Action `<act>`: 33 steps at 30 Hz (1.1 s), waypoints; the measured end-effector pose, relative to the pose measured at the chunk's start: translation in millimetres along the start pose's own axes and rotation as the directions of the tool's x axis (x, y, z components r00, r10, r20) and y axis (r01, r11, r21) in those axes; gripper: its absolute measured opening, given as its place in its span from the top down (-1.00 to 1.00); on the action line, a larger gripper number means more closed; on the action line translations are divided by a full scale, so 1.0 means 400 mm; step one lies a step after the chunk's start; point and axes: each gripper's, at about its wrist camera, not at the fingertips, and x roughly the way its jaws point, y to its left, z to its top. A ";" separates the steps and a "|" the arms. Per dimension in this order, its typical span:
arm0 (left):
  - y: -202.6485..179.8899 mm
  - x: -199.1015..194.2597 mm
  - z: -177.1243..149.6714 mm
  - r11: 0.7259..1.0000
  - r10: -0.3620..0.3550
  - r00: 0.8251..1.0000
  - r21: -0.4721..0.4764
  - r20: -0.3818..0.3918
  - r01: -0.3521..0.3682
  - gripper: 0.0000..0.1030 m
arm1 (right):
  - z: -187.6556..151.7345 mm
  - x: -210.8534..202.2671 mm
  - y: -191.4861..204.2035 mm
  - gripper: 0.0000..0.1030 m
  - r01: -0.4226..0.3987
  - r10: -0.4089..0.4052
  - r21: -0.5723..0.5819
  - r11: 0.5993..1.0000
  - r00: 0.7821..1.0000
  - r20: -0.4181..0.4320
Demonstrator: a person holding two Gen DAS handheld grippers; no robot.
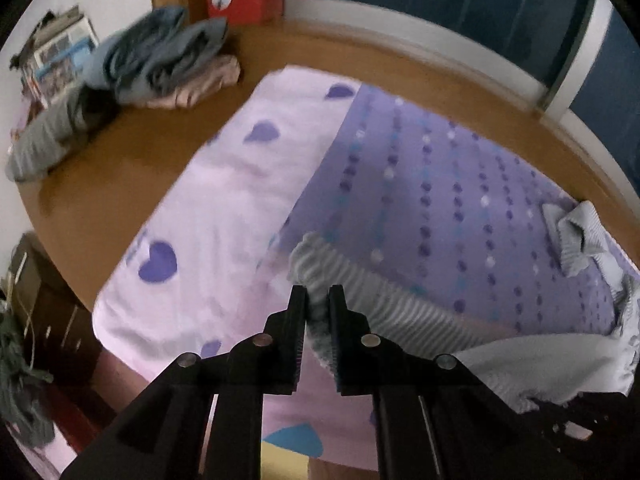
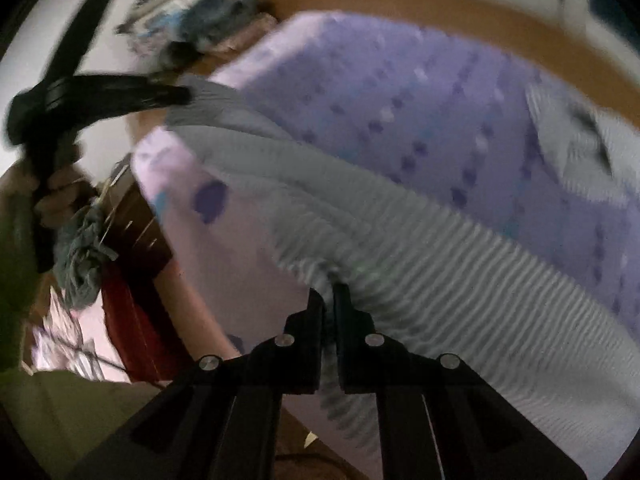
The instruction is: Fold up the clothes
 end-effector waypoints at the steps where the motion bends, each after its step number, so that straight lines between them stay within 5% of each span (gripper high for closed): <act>1: 0.013 0.004 0.000 1.000 -0.003 1.000 -0.010 -0.006 0.003 0.67 | 0.000 -0.001 -0.006 0.86 -0.008 0.008 0.026 1.000 1.000 0.007; 8: 0.088 -0.016 0.014 0.990 0.139 0.989 -0.008 0.052 -0.139 0.59 | -0.004 -0.061 -0.001 0.15 0.094 -0.105 0.107 0.990 0.990 0.097; 14: 0.064 -0.033 0.024 0.998 -0.032 0.997 0.055 0.072 0.028 0.51 | -0.017 -0.127 -0.023 0.13 0.123 -0.156 0.177 0.977 0.969 0.192; 21: -0.174 -0.013 0.026 0.951 -0.178 0.984 0.262 0.020 0.166 0.45 | -0.080 -0.223 -0.137 0.13 0.202 -0.281 0.338 0.919 0.938 0.204; 26: -0.363 0.009 0.018 0.889 -0.249 0.967 0.385 -0.050 0.249 0.45 | -0.169 -0.331 -0.249 0.13 0.332 -0.439 0.437 0.836 0.882 0.170; 29: -0.467 0.021 0.009 0.859 -0.257 0.964 0.441 -0.068 0.260 0.45 | -0.234 -0.406 -0.342 0.13 0.386 -0.509 0.496 0.778 0.849 0.139; 33: -0.595 0.055 0.006 0.842 -0.242 0.967 0.478 -0.083 0.252 0.45 | -0.332 -0.499 -0.506 0.13 0.393 -0.540 0.591 0.705 0.837 0.086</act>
